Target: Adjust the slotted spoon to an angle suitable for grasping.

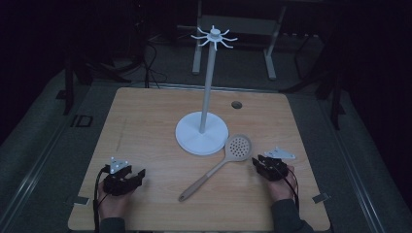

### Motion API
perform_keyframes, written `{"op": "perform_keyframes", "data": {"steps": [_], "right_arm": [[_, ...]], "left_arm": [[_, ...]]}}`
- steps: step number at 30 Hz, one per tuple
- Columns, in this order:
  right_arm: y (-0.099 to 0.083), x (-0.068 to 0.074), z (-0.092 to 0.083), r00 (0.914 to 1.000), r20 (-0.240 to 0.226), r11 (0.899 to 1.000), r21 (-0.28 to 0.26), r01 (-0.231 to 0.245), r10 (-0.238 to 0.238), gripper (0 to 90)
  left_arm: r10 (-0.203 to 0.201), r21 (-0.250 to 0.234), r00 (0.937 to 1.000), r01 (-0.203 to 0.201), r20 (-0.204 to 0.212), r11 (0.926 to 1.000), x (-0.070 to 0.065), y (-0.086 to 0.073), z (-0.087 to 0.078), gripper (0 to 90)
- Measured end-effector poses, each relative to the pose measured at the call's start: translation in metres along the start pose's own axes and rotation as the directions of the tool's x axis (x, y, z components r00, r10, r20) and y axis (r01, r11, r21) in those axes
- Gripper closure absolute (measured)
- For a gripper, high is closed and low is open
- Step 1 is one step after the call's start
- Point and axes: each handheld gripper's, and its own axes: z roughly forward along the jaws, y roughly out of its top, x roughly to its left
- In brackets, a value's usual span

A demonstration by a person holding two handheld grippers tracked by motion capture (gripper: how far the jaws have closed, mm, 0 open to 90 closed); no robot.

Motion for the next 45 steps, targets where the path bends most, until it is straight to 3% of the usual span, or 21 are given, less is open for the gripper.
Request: {"op": "perform_keyframes", "data": {"steps": [6, 15, 18, 32, 45], "right_arm": [[0.009, 0.009, -0.010, 0.9985, 0.002, 0.997, -0.051, 0.054, -0.054, 75.4], [0.026, 0.023, -0.012, 0.9924, -0.070, 0.992, -0.083, 0.095, -0.101, 87.6], [0.030, 0.027, -0.011, 0.9915, -0.085, 0.993, -0.079, 0.092, -0.099, 89.6], [0.055, 0.048, 0.001, 0.9796, -0.103, 0.983, -0.078, 0.165, -0.172, 89.7], [0.072, 0.061, 0.033, 0.9691, -0.127, 0.977, -0.007, 0.213, -0.212, 89.7]], "left_arm": [[0.002, 0.002, 1.0000, -0.002, 0.000, 1.0000, 0.000, 0.000, 0.000, 42.6], [0.004, 0.001, 1.0000, -0.004, 0.003, 1.0000, -0.001, 0.000, 0.000, 42.6], [0.005, 0.001, 1.0000, -0.005, 0.004, 1.0000, -0.001, 0.000, 0.000, 42.6], [0.007, 0.002, 1.0000, -0.007, 0.003, 1.0000, -0.002, 0.001, 0.001, 42.6], [0.008, 0.001, 1.0000, -0.008, 0.004, 1.0000, -0.002, 0.001, 0.001, 42.6]]}}
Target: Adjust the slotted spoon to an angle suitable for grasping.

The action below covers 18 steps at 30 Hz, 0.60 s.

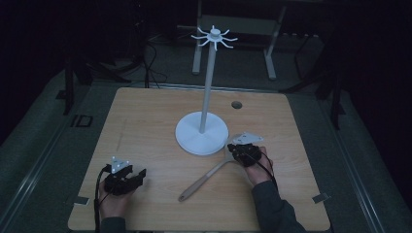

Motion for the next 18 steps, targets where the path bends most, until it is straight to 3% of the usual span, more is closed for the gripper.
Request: {"op": "perform_keyframes", "data": {"steps": [9, 18], "right_arm": [[0.004, 0.007, 0.027, 0.9997, -0.020, 0.997, 0.075, 0.017, -0.016, 89.7], [0.001, 0.011, 0.045, 0.9995, -0.019, 0.987, 0.158, 0.029, -0.026, 89.8]], "left_arm": [[-0.001, -0.003, 1.0000, 0.001, 0.000, 1.0000, 0.000, 0.000, 0.000, 42.6], [-0.003, -0.004, 1.0000, 0.003, 0.000, 1.0000, 0.001, 0.000, 0.000, 42.6]]}}
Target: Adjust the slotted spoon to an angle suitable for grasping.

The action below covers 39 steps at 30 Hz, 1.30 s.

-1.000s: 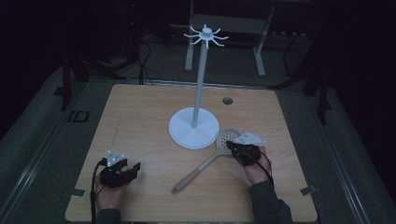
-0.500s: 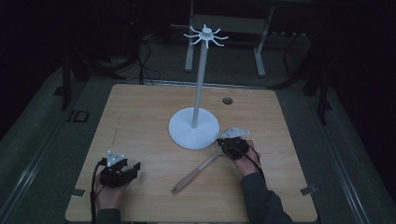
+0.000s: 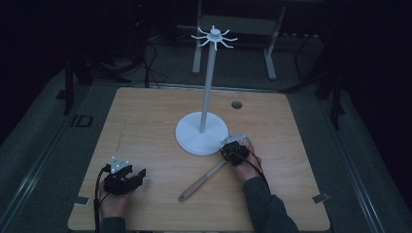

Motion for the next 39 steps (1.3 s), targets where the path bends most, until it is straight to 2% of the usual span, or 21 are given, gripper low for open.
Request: {"op": "perform_keyframes", "data": {"steps": [7, 13, 19, 22, 25, 29, 34, 37, 39], "right_arm": [[-0.001, 0.002, -0.002, 0.9996, 0.015, 1.000, 0.008, 0.026, -0.026, 89.9], [-0.003, 0.001, -0.005, 0.9969, 0.052, 0.997, 0.043, 0.056, -0.059, 90.0], [-0.004, -0.002, -0.007, 0.9957, 0.067, 0.995, 0.075, 0.058, -0.063, 90.0], [-0.004, -0.003, -0.007, 0.9974, 0.060, 0.997, 0.073, 0.037, -0.041, 90.0], [-0.005, -0.004, -0.002, 0.9981, 0.047, 0.998, 0.054, 0.038, -0.041, 90.0], [-0.006, -0.008, -0.002, 0.9993, 0.037, 0.999, 0.046, -0.001, -0.001, 90.0], [-0.009, -0.008, -0.006, 0.9918, 0.118, 0.995, 0.093, 0.037, -0.048, 90.0], [-0.018, -0.012, -0.014, 0.9860, 0.160, 0.993, 0.118, 0.029, -0.048, 90.0], [-0.026, -0.018, -0.022, 0.9856, 0.168, 0.992, 0.127, -0.002, -0.019, 90.0]], "left_arm": [[-0.002, -0.002, 1.0000, 0.002, 0.000, 1.0000, 0.000, 0.000, -0.001, 42.7], [-0.001, -0.002, 1.0000, 0.001, 0.000, 1.0000, 0.000, 0.000, -0.001, 42.7], [-0.005, -0.003, 1.0000, 0.005, 0.000, 1.0000, 0.001, 0.000, -0.001, 42.7], [-0.001, -0.002, 1.0000, 0.001, -0.001, 1.0000, 0.000, 0.000, -0.001, 42.7], [0.002, 0.001, 1.0000, -0.002, 0.000, 1.0000, 0.000, 0.000, 0.000, 42.7], [-0.001, 0.000, 1.0000, 0.001, -0.001, 1.0000, 0.000, 0.000, -0.001, 42.7], [-0.003, -0.004, 1.0000, 0.003, 0.001, 1.0000, 0.001, 0.000, -0.002, 42.7], [-0.010, -0.008, 1.0000, 0.010, -0.001, 0.9999, 0.002, -0.001, -0.002, 42.7], [-0.006, -0.004, 1.0000, 0.006, -0.001, 1.0000, 0.002, -0.001, -0.002, 42.8]]}}
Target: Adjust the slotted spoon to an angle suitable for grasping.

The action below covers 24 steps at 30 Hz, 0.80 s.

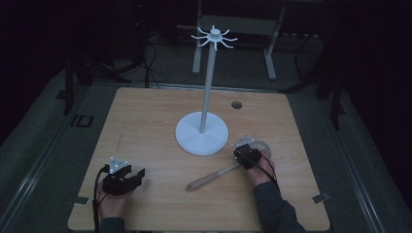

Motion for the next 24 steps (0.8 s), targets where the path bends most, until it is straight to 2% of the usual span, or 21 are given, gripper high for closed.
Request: {"op": "perform_keyframes", "data": {"steps": [9, 16, 20, 22, 24], "right_arm": [[-0.042, -0.028, -0.022, 0.9959, 0.065, 0.996, 0.053, -0.066, 0.063, 90.0], [-0.076, -0.049, -0.040, 0.9838, 0.083, 0.984, 0.062, -0.165, 0.159, 90.0], [-0.083, -0.055, -0.044, 0.9787, 0.075, 0.979, 0.061, -0.196, 0.191, 90.0], [-0.082, -0.055, -0.043, 0.9819, 0.072, 0.982, 0.061, -0.180, 0.175, 90.0], [-0.081, -0.056, -0.043, 0.9848, 0.039, 0.984, 0.040, -0.171, 0.169, 90.0]], "left_arm": [[0.007, 0.004, 1.0000, -0.007, -0.003, 1.0000, -0.001, 0.000, 0.001, 42.7], [0.008, 0.005, 1.0000, -0.008, -0.001, 1.0000, -0.001, 0.000, 0.001, 42.7], [0.009, 0.009, 1.0000, -0.009, -0.003, 0.9999, -0.002, 0.000, 0.002, 42.8], [0.012, 0.010, 0.9999, -0.012, -0.002, 0.9999, -0.002, 0.000, 0.002, 42.8], [0.012, 0.010, 0.9999, -0.012, -0.001, 0.9999, -0.002, 0.000, 0.002, 42.8]]}}
